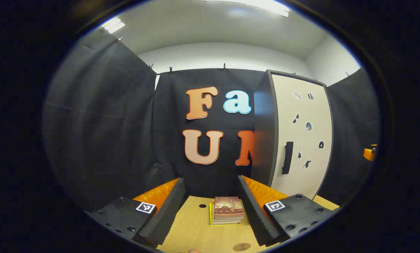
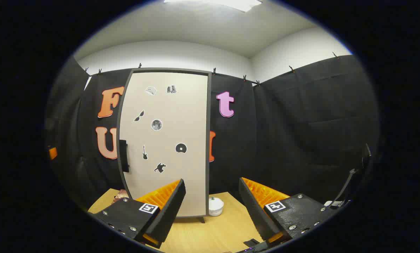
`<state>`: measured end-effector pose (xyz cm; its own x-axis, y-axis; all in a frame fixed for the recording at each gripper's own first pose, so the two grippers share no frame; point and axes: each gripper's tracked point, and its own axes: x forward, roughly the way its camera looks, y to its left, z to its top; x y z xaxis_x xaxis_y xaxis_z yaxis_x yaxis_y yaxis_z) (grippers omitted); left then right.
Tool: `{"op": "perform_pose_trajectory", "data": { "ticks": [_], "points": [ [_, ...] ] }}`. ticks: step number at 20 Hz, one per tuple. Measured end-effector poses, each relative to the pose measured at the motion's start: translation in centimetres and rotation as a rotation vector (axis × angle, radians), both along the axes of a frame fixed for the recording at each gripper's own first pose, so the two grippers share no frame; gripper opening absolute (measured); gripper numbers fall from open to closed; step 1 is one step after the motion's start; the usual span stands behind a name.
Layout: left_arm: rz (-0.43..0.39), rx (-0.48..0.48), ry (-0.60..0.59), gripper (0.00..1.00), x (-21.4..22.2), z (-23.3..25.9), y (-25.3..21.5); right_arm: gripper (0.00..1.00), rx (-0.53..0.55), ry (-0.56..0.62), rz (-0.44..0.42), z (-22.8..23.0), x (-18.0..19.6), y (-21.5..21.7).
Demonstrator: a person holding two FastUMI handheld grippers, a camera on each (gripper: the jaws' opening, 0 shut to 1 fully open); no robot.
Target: Open the cabinet door with the right hand, grasp the bottle in the cabinet with the left hand and place it on the coaster, then close the cabinet door with the right hand.
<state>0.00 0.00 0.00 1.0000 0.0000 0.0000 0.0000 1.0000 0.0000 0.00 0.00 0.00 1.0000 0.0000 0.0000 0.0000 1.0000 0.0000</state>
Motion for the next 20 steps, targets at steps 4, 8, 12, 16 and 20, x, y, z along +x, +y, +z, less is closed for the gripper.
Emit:
{"op": "perform_pose_trajectory", "data": {
  "ticks": [4,8,12,16,20],
  "points": [
    [0.045,0.0,-0.011,0.97,-1.4,0.2,-0.1,0.95,0.005,0.003,0.015,0.0,0.6,-1.4],
    [0.097,0.0,-0.015,0.97,-2.5,0.4,0.6,0.95,-0.011,0.0,0.057,0.1,0.7,-0.8],
    [0.078,0.0,-0.01,0.97,-2.8,0.4,0.5,0.95,-0.011,-0.008,0.083,0.3,0.0,0.8],
    [0.073,0.018,-0.013,0.97,-2.2,0.7,2.1,0.95,-0.017,-0.012,0.088,0.7,-0.1,3.1],
    [0.062,0.032,-0.011,0.97,-1.4,0.7,3.7,0.95,0.004,-0.033,0.11,1.2,0.0,6.7]
  ]
}}
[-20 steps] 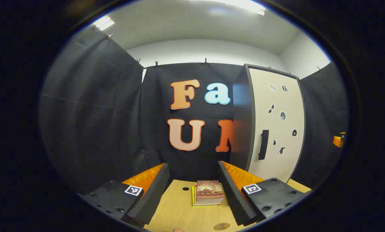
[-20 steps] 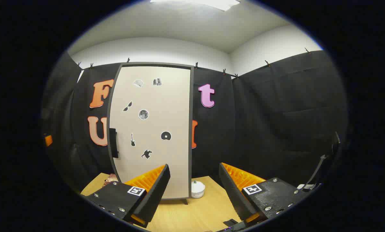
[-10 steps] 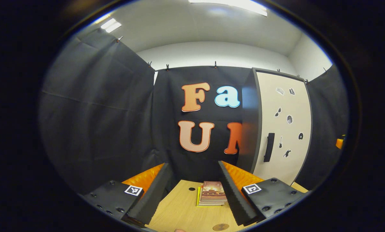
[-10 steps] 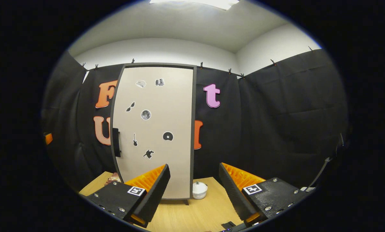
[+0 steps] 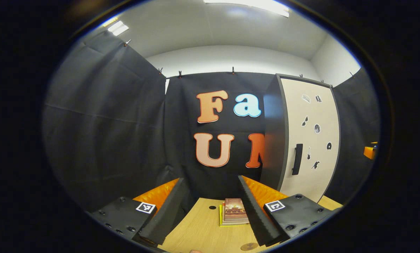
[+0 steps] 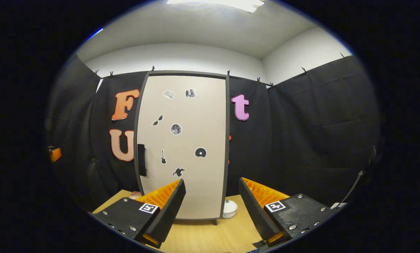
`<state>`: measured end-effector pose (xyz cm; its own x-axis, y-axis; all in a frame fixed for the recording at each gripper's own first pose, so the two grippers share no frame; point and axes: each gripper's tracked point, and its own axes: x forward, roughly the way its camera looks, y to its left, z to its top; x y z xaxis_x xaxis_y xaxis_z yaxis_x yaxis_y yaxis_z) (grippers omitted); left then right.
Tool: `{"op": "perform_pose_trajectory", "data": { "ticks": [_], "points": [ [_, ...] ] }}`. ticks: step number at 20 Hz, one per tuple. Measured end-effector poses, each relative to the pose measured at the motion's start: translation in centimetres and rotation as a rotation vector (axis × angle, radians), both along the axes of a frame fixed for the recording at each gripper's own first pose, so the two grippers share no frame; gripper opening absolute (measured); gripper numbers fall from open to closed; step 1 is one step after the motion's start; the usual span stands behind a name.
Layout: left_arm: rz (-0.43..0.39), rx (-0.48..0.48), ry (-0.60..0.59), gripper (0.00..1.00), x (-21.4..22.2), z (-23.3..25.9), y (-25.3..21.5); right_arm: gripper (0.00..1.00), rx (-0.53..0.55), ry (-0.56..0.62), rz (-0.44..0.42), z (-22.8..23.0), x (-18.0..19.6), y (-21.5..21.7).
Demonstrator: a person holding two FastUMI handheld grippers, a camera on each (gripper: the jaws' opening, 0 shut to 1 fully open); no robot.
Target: Open the cabinet door with the right hand, grasp the bottle in the cabinet with the left hand and place it on the coaster, then close the cabinet door with the right hand.
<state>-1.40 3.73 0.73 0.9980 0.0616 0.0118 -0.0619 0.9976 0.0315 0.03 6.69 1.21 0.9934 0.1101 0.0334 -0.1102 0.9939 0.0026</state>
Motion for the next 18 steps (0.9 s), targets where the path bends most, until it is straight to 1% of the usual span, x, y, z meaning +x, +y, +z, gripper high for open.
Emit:
{"op": "perform_pose_trajectory", "data": {
  "ticks": [4,5,6,9,14,18],
  "points": [
    [-0.023,-0.019,-0.004,0.97,0.2,0.3,0.8,0.95,0.015,0.016,0.04,-0.6,1.6,4.3],
    [-0.025,-0.015,-0.009,0.97,0.3,0.3,1.1,0.91,0.02,0.03,0.053,-1.0,2.2,5.5],
    [-0.026,-0.006,-0.012,0.97,0.3,0.5,1.4,0.95,0.033,0.039,0.068,-1.3,2.6,6.7],
    [-0.02,0.015,-0.023,0.97,0.5,0.6,2.5,0.95,0.065,0.07,0.113,-2.0,4.5,10.5],
    [-0.015,0.008,-0.025,0.97,0.7,0.6,3.9,0.95,0.049,0.109,0.164,-3.8,8.4,16.5],
    [0.002,0.018,-0.027,0.97,0.7,0.7,5.4,0.95,0.043,0.131,0.185,-4.7,11.2,20.4]
  ]
}}
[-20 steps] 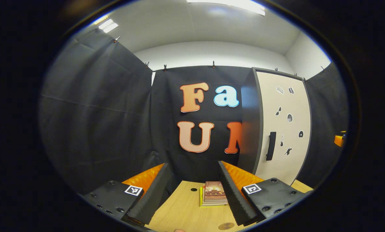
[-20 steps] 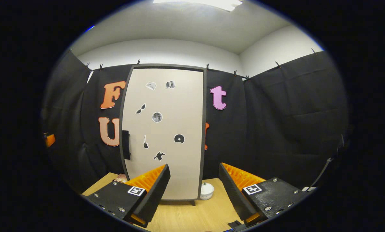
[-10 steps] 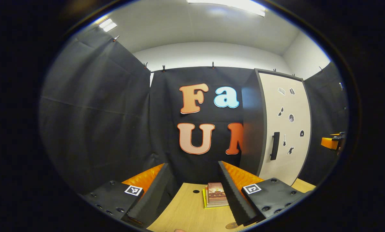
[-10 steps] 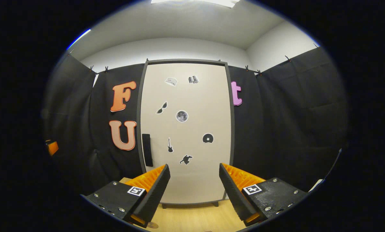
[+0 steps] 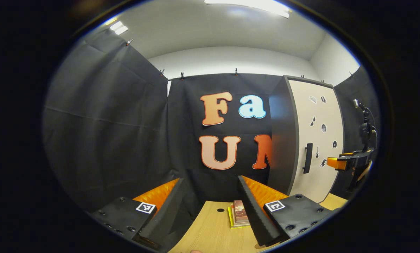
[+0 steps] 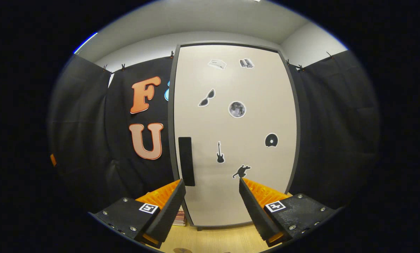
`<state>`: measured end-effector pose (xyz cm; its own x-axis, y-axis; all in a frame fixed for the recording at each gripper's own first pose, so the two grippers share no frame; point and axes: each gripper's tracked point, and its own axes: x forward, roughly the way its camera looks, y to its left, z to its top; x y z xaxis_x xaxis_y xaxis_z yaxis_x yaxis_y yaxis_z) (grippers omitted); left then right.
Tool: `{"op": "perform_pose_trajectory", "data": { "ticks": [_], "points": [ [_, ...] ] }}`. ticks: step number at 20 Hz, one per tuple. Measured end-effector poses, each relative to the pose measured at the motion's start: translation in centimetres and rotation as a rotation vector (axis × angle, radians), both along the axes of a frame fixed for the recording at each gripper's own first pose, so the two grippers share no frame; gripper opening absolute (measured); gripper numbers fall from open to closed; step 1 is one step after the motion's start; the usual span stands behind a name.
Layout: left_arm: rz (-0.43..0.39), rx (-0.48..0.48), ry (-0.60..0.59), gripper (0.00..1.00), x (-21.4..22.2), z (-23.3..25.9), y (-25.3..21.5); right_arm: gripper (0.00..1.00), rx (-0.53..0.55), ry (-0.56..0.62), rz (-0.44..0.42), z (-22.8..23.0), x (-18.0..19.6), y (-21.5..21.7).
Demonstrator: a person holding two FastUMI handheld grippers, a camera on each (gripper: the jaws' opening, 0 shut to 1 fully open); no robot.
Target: Open the cabinet door with the right hand, grasp the bottle in the cabinet with the left hand and place it on the coaster, then close the cabinet door with the right hand.
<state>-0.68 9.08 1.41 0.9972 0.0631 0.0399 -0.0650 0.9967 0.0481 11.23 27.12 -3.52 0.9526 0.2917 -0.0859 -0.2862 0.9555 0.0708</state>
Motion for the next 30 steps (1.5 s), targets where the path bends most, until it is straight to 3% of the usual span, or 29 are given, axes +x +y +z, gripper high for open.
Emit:
{"op": "perform_pose_trajectory", "data": {
  "ticks": [6,12,18,21,30],
  "points": [
    [0.048,0.008,0.028,0.97,0.0,-1.3,3.0,0.94,0.022,0.047,0.024,-1.3,3.8,4.7],
    [0.092,0.01,0.031,0.97,0.0,-1.6,5.9,0.83,0.006,0.058,0.012,-1.8,7.0,6.9],
    [0.133,-0.001,0.04,0.97,-0.1,-2.2,7.9,0.61,-0.017,0.066,0.002,-2.4,8.6,7.7],
    [0.14,-0.008,0.042,0.97,0.0,-2.4,8.3,0.37,-0.025,0.062,-0.003,-2.4,8.5,7.4],
    [0.122,-0.009,0.044,0.97,-0.1,-2.5,7.0,0.34,-0.024,0.058,0.052,-1.8,6.5,6.7]
  ]
}}
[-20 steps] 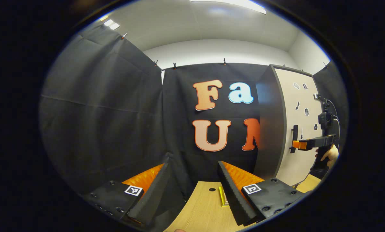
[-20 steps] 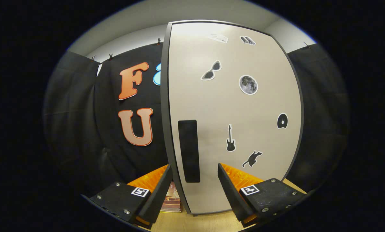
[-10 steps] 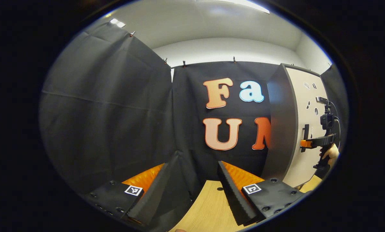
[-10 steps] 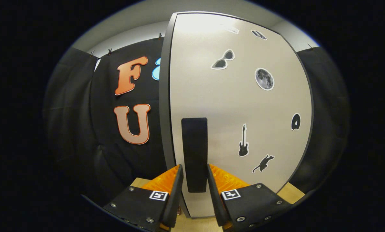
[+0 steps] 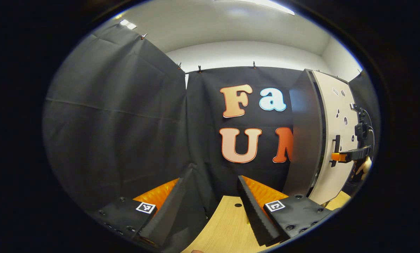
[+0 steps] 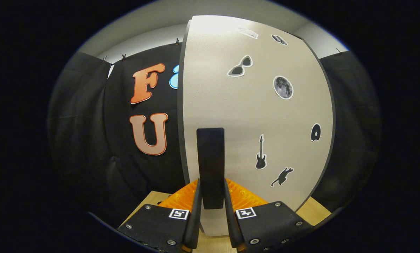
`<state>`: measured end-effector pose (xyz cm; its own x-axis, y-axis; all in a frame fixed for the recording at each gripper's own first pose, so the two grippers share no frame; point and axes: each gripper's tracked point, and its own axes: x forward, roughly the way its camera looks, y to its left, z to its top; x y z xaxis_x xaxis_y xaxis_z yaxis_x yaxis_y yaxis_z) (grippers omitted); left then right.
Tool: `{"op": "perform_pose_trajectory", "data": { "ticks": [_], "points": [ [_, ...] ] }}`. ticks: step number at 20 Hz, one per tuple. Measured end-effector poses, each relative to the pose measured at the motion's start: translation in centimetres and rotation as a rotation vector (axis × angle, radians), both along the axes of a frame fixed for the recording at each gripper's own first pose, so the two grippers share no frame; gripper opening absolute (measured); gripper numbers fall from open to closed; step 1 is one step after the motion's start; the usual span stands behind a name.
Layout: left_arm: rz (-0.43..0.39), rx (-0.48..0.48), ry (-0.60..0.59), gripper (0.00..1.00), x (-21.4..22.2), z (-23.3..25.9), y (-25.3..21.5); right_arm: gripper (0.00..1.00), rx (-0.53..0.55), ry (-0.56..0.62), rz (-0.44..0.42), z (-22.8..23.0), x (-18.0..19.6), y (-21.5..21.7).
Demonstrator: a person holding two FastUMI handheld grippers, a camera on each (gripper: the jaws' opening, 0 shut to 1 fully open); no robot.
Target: Open the cabinet door with the right hand, grasp the bottle in the cabinet with the left hand and place it on the coaster, then close the cabinet door with the right hand.
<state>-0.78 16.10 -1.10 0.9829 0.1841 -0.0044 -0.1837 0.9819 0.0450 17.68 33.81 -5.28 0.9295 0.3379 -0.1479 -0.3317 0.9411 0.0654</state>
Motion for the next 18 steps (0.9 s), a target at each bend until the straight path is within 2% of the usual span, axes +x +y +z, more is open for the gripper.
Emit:
{"op": "perform_pose_trajectory", "data": {
  "ticks": [1,11,15,18],
  "points": [
    [0.001,0.001,-0.002,0.97,-0.5,0.1,0.0,0.31,0.001,-0.001,0.013,0.3,-0.4,-0.1],
    [-0.039,-0.01,-0.01,0.97,-2.8,0.8,-2.4,0.29,-0.009,0.0,0.084,1.6,-3.7,-2.2],
    [-0.061,-0.016,-0.011,0.98,-3.0,1.1,-3.8,0.29,-0.011,0.002,0.081,1.5,-4.1,-3.3],
    [-0.074,-0.023,-0.005,0.98,-3.4,1.2,-4.8,0.24,0.019,0.018,0.08,1.5,-5.0,-4.0]
  ]
}}
